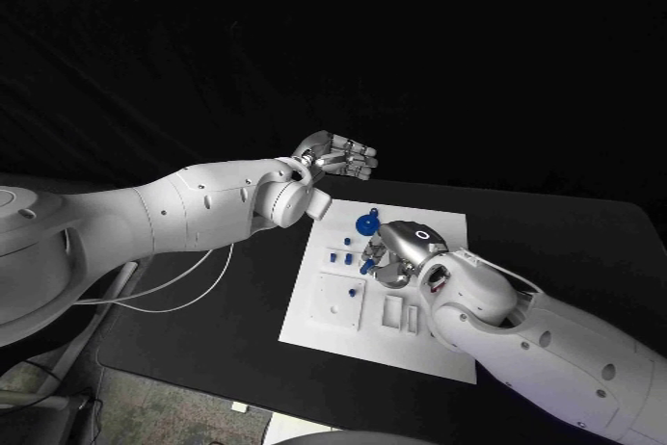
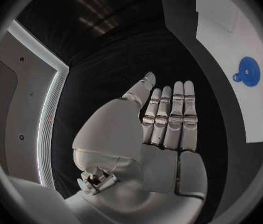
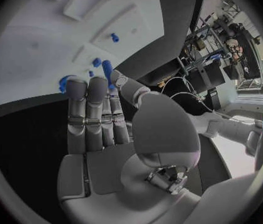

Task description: Assemble the parts on the task board

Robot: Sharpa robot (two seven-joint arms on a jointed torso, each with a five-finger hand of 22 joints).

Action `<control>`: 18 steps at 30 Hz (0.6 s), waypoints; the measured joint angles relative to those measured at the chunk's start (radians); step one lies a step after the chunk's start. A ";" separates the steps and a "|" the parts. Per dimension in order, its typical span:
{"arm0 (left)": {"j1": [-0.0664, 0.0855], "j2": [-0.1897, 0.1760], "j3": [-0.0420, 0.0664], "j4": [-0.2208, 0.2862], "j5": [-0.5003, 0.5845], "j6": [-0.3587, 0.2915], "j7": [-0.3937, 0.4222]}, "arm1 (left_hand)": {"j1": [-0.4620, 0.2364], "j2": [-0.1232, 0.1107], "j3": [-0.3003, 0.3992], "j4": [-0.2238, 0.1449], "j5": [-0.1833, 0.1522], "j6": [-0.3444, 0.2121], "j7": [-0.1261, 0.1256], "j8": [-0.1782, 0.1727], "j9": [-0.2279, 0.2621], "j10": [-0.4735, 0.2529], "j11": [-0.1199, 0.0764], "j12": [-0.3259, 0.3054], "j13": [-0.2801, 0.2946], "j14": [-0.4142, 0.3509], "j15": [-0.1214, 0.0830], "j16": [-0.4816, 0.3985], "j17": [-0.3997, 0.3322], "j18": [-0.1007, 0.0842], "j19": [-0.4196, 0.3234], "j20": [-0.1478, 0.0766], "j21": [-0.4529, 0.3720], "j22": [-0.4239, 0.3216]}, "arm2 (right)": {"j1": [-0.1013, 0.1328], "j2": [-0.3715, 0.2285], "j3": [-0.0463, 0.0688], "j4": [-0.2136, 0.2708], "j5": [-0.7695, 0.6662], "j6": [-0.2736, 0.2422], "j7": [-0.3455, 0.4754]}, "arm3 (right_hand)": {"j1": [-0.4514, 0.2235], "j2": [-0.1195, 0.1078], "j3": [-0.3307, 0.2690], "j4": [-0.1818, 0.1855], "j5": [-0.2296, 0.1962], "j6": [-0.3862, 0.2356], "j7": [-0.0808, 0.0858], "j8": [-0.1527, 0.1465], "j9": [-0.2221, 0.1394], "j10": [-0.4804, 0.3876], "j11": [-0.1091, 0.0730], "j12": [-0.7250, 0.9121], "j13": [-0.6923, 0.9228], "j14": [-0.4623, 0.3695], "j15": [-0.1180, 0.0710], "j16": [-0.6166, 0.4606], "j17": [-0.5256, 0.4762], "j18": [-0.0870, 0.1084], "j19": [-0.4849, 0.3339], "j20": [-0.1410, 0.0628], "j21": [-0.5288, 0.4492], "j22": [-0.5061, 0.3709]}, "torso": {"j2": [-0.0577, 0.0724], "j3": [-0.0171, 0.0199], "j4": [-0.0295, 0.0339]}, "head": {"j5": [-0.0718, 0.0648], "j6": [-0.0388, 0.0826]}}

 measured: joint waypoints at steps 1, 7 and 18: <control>0.000 0.001 0.000 -0.001 0.000 0.000 0.000 | 0.000 0.000 0.000 0.000 0.000 0.000 0.000 0.000 0.000 0.000 0.000 0.000 0.000 0.000 0.000 0.000 0.000 0.000 0.000 0.000 0.000 0.000 | 0.000 0.007 -0.004 -0.002 0.000 0.000 0.002 | 0.000 0.000 0.000 0.000 0.000 0.000 0.000 0.000 0.000 0.000 0.000 0.000 0.000 0.000 0.000 0.000 0.001 0.000 0.000 0.000 0.000 0.000 | 0.000 -0.0002 0.0006 | 0.001 -0.001; 0.000 0.009 0.000 -0.004 0.000 0.000 0.000 | 0.000 0.000 0.000 0.000 0.000 0.000 0.000 0.000 0.000 0.000 0.000 0.000 0.000 0.000 0.000 0.000 0.000 0.000 0.000 0.000 0.000 0.000 | -0.002 0.060 -0.043 -0.015 -0.007 -0.002 0.015 | 0.000 0.000 0.000 0.000 0.005 0.000 0.000 0.000 0.000 0.000 0.000 0.000 0.000 0.000 0.000 0.000 0.001 0.000 0.000 0.000 0.005 0.000 | 0.001 -0.0002 0.0017 | 0.010 -0.006; 0.000 0.018 0.000 -0.006 0.000 0.001 0.000 | 0.000 0.000 0.000 0.000 0.000 0.000 0.000 0.000 0.000 0.000 0.000 0.000 0.000 0.000 0.000 0.000 0.000 0.000 0.000 0.000 0.000 -0.003 | -0.012 0.110 -0.097 -0.050 -0.030 -0.005 0.034 | -0.003 -0.003 0.000 -0.008 0.005 0.003 -0.003 0.002 0.000 0.000 0.000 -0.001 0.000 0.000 0.000 0.000 0.002 -0.001 0.000 0.000 0.005 0.000 | 0.001 0.0002 0.0012 | 0.022 -0.016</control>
